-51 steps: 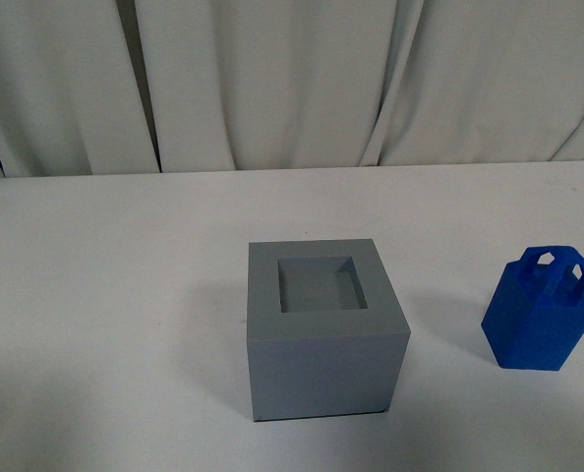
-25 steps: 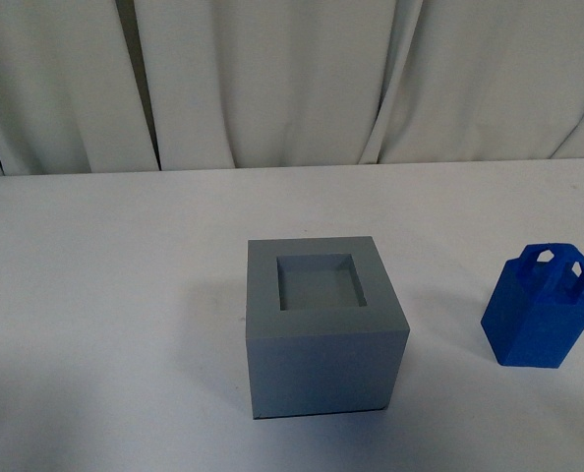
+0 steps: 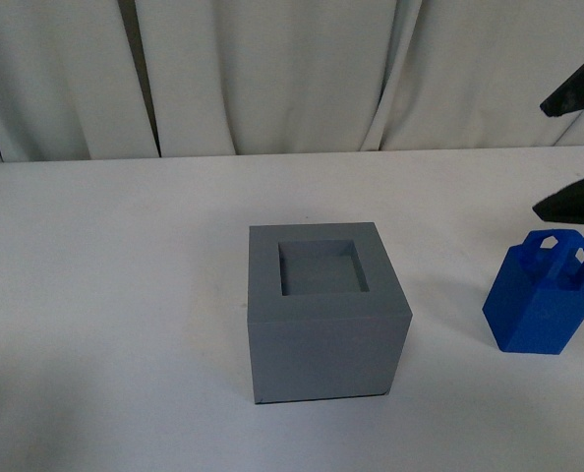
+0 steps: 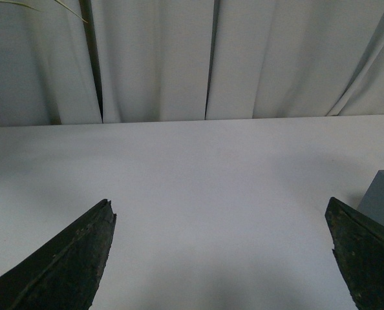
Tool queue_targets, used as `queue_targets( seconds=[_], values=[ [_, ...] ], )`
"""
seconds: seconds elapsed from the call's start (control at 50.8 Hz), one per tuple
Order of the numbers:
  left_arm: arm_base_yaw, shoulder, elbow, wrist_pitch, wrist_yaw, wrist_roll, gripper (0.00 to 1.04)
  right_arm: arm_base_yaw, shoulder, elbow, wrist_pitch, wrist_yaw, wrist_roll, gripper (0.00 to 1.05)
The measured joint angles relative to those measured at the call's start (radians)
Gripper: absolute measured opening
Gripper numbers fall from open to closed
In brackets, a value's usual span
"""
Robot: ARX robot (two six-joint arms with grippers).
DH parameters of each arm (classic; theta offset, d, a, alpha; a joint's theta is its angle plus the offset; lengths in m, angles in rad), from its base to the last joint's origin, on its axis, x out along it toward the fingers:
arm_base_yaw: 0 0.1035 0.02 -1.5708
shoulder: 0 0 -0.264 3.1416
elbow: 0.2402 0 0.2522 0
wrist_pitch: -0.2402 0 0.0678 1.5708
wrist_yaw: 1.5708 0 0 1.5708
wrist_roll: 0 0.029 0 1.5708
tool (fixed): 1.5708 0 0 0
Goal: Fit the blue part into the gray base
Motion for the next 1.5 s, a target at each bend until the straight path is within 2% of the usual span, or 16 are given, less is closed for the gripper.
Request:
queue_targets(
  seconds=[0.197, 0.512, 0.846, 1.496],
  values=[
    [0.0, 0.0, 0.0, 0.0, 0.0, 0.0, 0.99, 0.005, 0.179, 0.183, -0.191, 0.11, -0.225, 0.97],
    [0.0, 0.0, 0.0, 0.0, 0.0, 0.0, 0.99, 0.008, 0.333, 0.317, -0.403, 0.205, -0.362, 0.97],
    [0.0, 0.0, 0.0, 0.0, 0.0, 0.0, 0.99, 0.001, 0.417, 0.33, -0.377, 0.265, -0.372, 0.97],
    [0.0, 0.0, 0.0, 0.0, 0.0, 0.0, 0.99, 0.04, 0.476, 0.361, -0.333, 0.294, -0.335, 0.97]
  ],
)
